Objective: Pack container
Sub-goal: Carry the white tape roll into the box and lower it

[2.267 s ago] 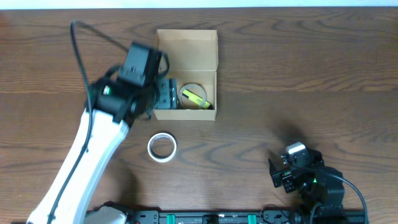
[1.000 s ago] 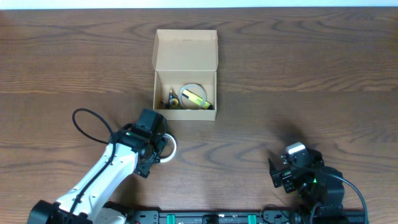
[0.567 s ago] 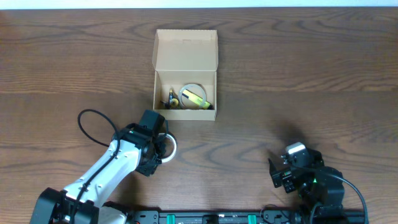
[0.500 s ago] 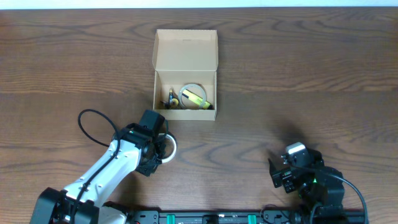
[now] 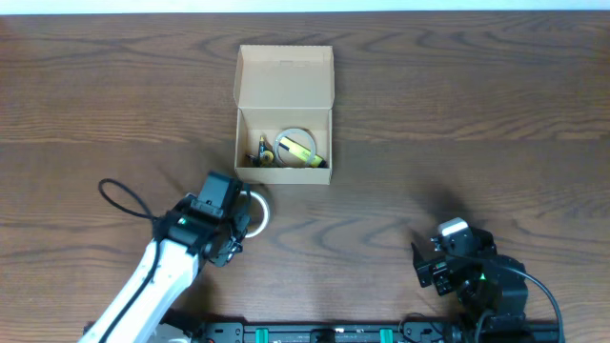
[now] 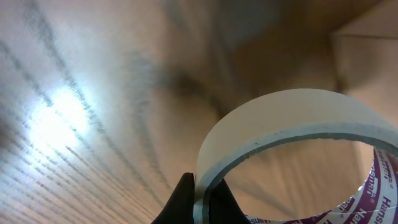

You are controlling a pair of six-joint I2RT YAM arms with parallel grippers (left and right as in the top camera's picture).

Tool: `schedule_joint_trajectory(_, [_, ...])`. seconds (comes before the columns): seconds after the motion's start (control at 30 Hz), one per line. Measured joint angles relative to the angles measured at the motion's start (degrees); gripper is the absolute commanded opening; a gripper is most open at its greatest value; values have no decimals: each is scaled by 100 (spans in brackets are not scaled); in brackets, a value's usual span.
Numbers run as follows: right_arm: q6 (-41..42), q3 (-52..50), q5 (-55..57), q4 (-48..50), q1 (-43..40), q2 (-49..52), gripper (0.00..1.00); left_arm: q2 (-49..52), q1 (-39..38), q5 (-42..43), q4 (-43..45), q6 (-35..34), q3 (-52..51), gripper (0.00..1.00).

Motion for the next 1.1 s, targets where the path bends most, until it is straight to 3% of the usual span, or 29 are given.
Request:
schedule_joint_trajectory(0.2, [0,0,2,0,0,0,99,-710,-2,-339,-59,890,173,6])
schedule_joint_trajectory(0.33, [0,0,0,2,0,0,99,-660,0,-688,-68,1784,909,6])
schedule_joint_trajectory(0.47, [0,0,2,0,0,0,99,92,0,-1178,-37,3167,2396,6])
schedule_joint_trajectory(0.6, [0,0,0,0,0,0,99,1237,13,-1456,-516,4009,3694,6])
schedule_joint_trajectory(0.87, [0,0,2,2,0,0,99,3182,120,-1325,-1506,4472,5637,6])
schedule_joint_trajectory(1.1, [0,0,0,0,0,0,99,4113,111,-671,-1663,4599,6028,5])
